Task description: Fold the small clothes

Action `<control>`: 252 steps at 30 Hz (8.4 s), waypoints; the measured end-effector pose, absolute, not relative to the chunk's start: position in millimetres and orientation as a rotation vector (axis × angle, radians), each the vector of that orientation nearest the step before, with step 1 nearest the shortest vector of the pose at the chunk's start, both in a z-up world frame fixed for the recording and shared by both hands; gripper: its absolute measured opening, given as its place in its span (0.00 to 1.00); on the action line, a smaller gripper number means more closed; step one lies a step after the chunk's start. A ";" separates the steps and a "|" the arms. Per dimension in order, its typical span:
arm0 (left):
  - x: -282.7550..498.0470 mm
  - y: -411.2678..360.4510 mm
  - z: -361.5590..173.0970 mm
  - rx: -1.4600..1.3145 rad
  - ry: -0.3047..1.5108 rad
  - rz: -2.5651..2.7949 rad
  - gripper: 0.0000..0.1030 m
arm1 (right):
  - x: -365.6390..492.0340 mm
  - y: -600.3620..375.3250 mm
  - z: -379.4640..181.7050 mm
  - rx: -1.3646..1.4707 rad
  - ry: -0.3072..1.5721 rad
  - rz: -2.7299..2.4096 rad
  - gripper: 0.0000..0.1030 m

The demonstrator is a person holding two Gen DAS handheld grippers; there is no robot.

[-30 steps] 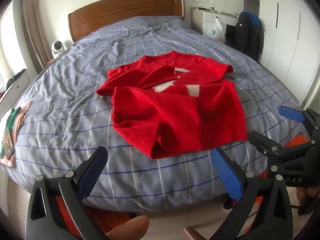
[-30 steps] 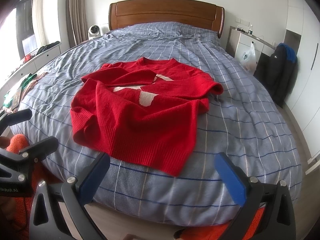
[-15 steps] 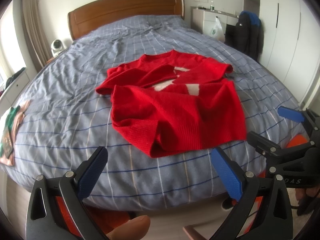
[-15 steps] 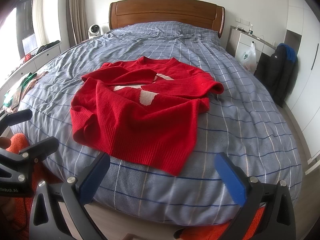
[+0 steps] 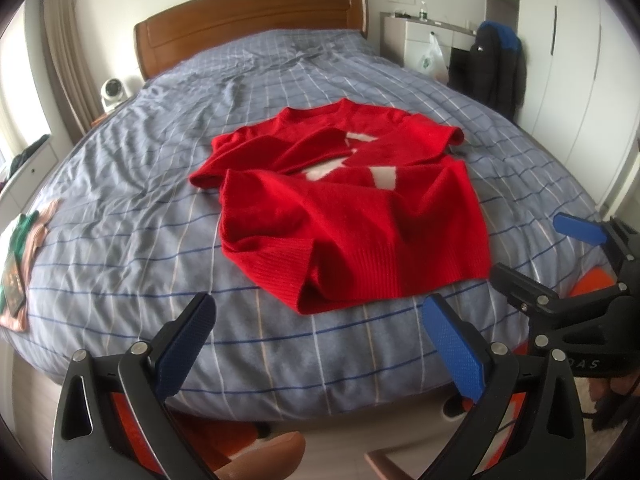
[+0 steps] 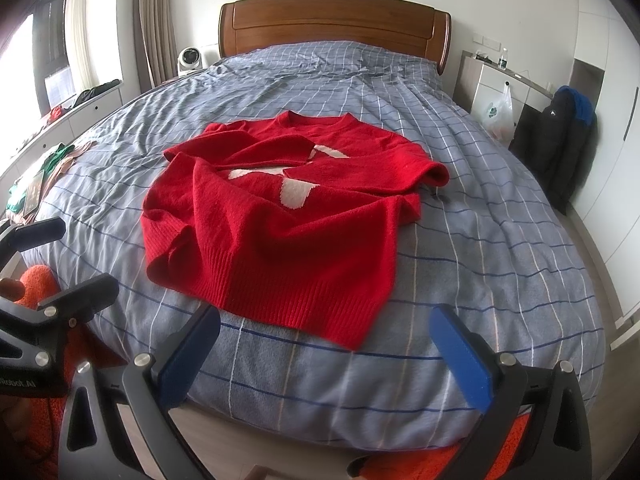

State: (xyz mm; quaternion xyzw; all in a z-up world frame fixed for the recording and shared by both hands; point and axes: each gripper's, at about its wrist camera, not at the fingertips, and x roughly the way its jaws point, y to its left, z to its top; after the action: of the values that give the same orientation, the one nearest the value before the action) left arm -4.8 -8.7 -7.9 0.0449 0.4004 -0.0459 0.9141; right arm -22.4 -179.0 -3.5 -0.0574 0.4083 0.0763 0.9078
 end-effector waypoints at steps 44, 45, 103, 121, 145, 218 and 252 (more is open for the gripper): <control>-4.6 -9.0 -8.3 0.093 0.828 -0.095 1.00 | -22.8 -177.1 -5.6 -0.120 0.844 0.158 1.00; -4.7 -9.1 -8.3 0.094 0.828 -0.095 1.00 | -22.7 -177.2 -5.8 -0.120 0.846 0.157 1.00; 26.4 93.0 -62.5 -0.208 1.098 -0.298 0.84 | 6.9 -305.2 -71.3 0.320 1.184 0.415 0.61; 21.1 63.4 -112.1 -0.014 1.237 -0.166 0.03 | 12.8 -272.7 -88.1 0.218 1.266 0.360 0.05; 6.4 61.3 -130.4 0.025 1.214 -0.151 0.11 | 19.8 -284.9 -120.1 0.305 1.294 0.296 0.05; 17.3 120.6 -89.3 0.015 0.949 0.246 0.75 | 105.5 -567.6 -54.6 0.619 0.879 -0.200 0.23; 239.6 -77.6 -84.8 0.513 0.954 -0.207 0.03 | 38.0 -454.0 -61.2 0.343 0.790 -0.092 0.44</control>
State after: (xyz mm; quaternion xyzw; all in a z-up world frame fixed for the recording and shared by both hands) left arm 239.6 -77.6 -84.8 0.2436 0.4531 -0.0986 0.8519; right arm 38.0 -454.0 -61.2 0.1664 0.3828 -0.0446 0.9076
